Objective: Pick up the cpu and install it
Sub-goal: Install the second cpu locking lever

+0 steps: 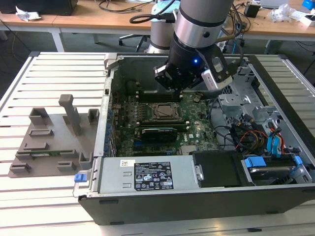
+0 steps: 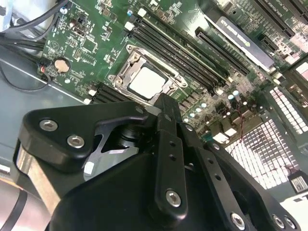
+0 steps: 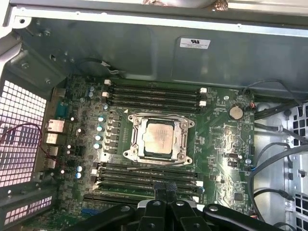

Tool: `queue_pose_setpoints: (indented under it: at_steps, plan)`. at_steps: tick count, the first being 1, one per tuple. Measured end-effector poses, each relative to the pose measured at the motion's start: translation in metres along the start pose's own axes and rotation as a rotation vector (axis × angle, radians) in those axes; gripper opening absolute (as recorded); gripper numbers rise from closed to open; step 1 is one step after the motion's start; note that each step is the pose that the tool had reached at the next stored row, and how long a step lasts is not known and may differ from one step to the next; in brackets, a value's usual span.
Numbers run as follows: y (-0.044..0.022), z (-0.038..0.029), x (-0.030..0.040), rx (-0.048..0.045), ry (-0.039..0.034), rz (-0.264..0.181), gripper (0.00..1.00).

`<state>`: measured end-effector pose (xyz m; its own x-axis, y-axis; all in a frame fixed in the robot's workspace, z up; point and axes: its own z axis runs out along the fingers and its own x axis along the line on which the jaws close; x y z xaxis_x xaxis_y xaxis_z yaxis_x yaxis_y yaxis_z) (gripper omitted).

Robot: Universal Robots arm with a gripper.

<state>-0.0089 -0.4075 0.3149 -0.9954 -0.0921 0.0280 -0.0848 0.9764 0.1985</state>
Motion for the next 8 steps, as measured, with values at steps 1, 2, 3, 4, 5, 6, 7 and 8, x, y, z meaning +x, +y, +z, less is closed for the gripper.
queue_pose_setpoints:
  at_steps: [1,2,3,4,5,6,7,8]
  plan:
    - [-0.0007,0.0033,0.0000,0.0002,0.0001,0.000,0.11]
    - [-0.0013,0.0062,0.0002,0.0002,0.0000,0.000,0.11]
    - [-0.0016,0.0082,0.0002,0.0001,0.0000,0.000,0.11]
    - [-0.0020,0.0099,0.0001,0.0001,0.0000,0.000,0.11]
    - [-0.0026,0.0128,0.0001,0.0001,0.0000,0.000,0.11]
    - [-0.0029,0.0145,0.0000,0.0001,0.0000,0.000,0.11]
    - [-0.0033,0.0167,0.0000,0.0000,0.0000,0.000,0.11]
    - [-0.0039,0.0193,-0.0001,0.0001,0.0001,0.000,0.11]
